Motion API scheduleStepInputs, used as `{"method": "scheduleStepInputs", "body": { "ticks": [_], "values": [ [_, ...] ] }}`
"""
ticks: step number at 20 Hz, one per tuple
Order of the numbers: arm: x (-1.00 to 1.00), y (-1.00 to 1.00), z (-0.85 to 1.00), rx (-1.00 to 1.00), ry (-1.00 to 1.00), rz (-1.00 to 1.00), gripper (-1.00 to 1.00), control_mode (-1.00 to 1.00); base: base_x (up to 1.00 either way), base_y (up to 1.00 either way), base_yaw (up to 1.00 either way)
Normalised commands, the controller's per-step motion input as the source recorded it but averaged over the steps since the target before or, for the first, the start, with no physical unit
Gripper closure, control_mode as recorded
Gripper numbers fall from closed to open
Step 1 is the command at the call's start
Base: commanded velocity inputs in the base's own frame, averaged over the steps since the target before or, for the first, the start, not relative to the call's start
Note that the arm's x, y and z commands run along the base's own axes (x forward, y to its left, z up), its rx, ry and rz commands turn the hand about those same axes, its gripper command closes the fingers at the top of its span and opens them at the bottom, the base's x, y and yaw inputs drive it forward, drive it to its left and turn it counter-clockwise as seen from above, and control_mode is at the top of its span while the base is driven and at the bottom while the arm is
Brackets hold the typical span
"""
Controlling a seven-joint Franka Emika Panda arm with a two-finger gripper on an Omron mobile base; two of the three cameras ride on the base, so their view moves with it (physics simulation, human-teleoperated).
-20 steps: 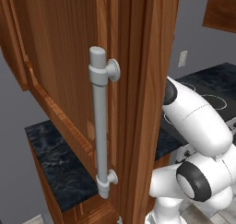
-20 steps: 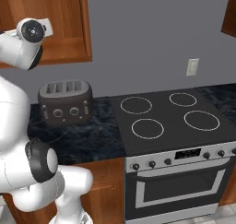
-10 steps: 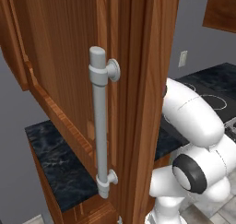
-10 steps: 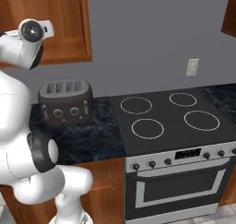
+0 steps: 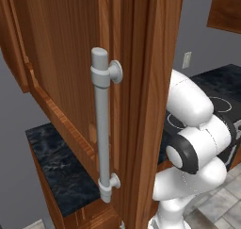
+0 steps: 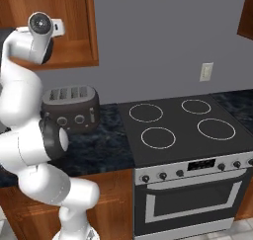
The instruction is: Pick the boxed drink from the counter and place it in the open cabinet.
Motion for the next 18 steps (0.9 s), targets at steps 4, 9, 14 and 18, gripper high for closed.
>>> {"method": "scheduleStepInputs", "body": {
  "ticks": [4, 9, 14, 18],
  "values": [
    [0.30, 0.09, -0.01, -0.01, 0.01, -0.05, 1.00, -1.00, 0.00, 0.00, 0.00],
    [0.22, 0.07, -0.08, 0.00, 0.00, -0.02, 1.00, -1.00, 0.00, 0.00, 0.00],
    [0.23, 0.06, -0.15, 0.00, 0.00, -0.03, 1.00, -1.00, 0.00, 0.00, 0.00],
    [0.25, 0.02, -0.25, 0.00, 0.00, 0.00, 1.00, -1.00, 0.00, 0.00, 0.00]
  ]
}}
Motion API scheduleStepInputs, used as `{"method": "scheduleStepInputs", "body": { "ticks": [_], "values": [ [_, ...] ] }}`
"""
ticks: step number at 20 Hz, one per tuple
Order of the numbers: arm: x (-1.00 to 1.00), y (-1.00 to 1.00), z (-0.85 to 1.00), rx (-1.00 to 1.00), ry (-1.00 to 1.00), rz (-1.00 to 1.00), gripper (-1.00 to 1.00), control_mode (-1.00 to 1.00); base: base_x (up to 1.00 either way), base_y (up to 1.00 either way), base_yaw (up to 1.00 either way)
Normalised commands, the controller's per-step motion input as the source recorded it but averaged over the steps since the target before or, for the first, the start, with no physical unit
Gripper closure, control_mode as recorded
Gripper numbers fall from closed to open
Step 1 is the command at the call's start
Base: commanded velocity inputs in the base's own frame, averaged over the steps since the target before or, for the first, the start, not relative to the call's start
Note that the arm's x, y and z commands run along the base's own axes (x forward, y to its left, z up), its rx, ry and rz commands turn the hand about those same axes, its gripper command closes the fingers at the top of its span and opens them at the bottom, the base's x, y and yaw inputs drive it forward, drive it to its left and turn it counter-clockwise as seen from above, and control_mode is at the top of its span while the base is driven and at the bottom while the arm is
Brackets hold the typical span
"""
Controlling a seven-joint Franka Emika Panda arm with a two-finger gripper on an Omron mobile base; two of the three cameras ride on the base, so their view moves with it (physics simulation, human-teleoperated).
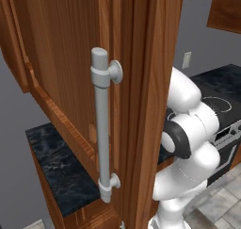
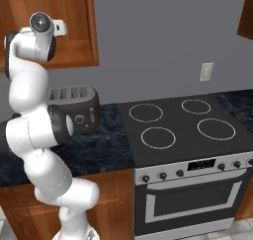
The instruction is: Pick the boxed drink from the counter and place it in the open cabinet.
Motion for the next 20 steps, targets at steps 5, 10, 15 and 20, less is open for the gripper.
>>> {"method": "scheduleStepInputs", "body": {
  "ticks": [5, 10, 15, 20],
  "values": [
    [0.38, 0.04, -0.15, 0.00, 0.00, -0.02, 1.00, -1.00, 0.00, 0.00, 0.00],
    [0.49, 0.07, -0.12, 0.00, 0.00, -0.03, 1.00, -1.00, 0.00, 0.00, 0.00],
    [0.48, 0.20, -0.30, -0.01, 0.02, -0.03, 1.00, -1.00, 0.00, 0.00, 0.00],
    [0.36, 0.25, -0.56, -0.08, 0.03, -0.01, 1.00, -1.00, 0.00, 0.00, 0.00]
  ]
}}
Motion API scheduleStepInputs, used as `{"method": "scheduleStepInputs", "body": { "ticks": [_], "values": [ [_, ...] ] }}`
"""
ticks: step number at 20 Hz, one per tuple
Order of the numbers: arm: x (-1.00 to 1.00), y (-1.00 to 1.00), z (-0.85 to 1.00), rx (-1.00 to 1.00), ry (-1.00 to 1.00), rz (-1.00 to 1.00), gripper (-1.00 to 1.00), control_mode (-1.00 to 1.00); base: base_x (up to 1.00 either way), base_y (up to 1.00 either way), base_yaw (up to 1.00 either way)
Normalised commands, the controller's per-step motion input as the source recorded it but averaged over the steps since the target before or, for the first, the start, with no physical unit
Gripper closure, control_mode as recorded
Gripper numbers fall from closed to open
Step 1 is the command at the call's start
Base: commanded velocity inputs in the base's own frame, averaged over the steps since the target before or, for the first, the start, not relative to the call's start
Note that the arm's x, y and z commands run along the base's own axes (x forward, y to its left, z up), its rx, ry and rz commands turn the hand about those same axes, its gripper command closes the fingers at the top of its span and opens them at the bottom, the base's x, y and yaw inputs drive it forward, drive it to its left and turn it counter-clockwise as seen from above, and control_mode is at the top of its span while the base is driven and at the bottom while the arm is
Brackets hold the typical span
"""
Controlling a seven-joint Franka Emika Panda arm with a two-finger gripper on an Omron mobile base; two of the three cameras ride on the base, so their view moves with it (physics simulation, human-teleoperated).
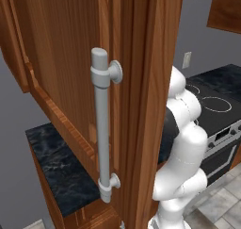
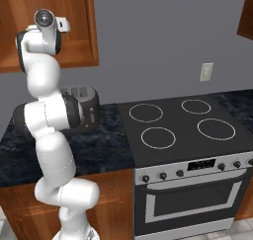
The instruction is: Pick the boxed drink from the counter and place it in the open cabinet.
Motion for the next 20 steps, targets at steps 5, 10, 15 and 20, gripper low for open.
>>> {"method": "scheduleStepInputs", "body": {
  "ticks": [5, 10, 15, 20],
  "values": [
    [0.29, 0.07, -0.59, 0.00, 0.00, 0.00, 1.00, -1.00, 0.00, 0.00, 0.00],
    [0.07, 0.00, -0.35, 0.00, 0.00, 0.00, 1.00, -1.00, 0.00, 0.00, 0.00],
    [0.00, 0.00, 0.00, 0.00, 0.00, 0.00, -1.00, -1.00, 0.00, 0.00, 0.00],
    [-0.18, -0.04, 0.00, 0.00, -0.04, 0.00, -1.00, -1.00, 0.00, 0.00, 0.00]
  ]
}}
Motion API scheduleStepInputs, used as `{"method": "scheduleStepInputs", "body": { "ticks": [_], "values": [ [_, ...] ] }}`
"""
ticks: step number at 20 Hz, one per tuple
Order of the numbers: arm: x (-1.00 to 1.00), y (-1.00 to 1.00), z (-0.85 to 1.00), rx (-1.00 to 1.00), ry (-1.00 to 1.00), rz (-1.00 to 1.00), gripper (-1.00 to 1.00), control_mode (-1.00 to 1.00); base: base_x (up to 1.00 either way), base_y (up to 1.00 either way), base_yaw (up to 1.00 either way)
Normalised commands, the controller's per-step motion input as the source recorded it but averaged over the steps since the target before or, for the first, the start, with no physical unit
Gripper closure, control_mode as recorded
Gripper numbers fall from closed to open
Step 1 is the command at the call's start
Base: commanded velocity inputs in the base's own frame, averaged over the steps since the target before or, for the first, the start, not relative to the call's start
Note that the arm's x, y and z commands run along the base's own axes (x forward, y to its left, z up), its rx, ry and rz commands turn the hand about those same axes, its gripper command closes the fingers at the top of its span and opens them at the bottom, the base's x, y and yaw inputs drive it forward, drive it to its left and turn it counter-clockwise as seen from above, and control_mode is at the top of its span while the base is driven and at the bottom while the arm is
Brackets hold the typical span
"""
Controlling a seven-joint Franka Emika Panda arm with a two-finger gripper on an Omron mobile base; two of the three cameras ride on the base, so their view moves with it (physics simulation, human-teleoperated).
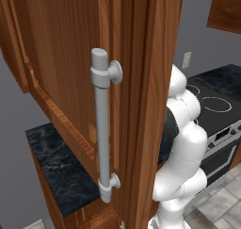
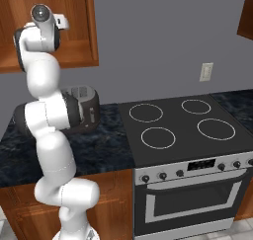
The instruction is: Pick the boxed drink from the counter and place it in the open cabinet.
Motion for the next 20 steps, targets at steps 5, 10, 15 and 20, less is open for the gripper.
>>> {"method": "scheduleStepInputs", "body": {
  "ticks": [5, 10, 15, 20],
  "values": [
    [-0.18, -0.01, 0.00, 0.00, -0.06, 0.00, -1.00, -1.00, 0.00, 0.00, 0.00],
    [-0.36, -0.03, -0.03, 0.00, -0.05, 0.00, -1.00, -1.00, 0.00, 0.00, 0.00],
    [-0.94, -0.47, -0.33, 0.00, 0.00, 0.00, -1.00, -1.00, 0.00, 0.00, 0.00],
    [-1.00, -0.91, -0.30, 0.00, -0.03, -0.01, -1.00, -1.00, 0.00, 0.00, 0.00]
  ]
}}
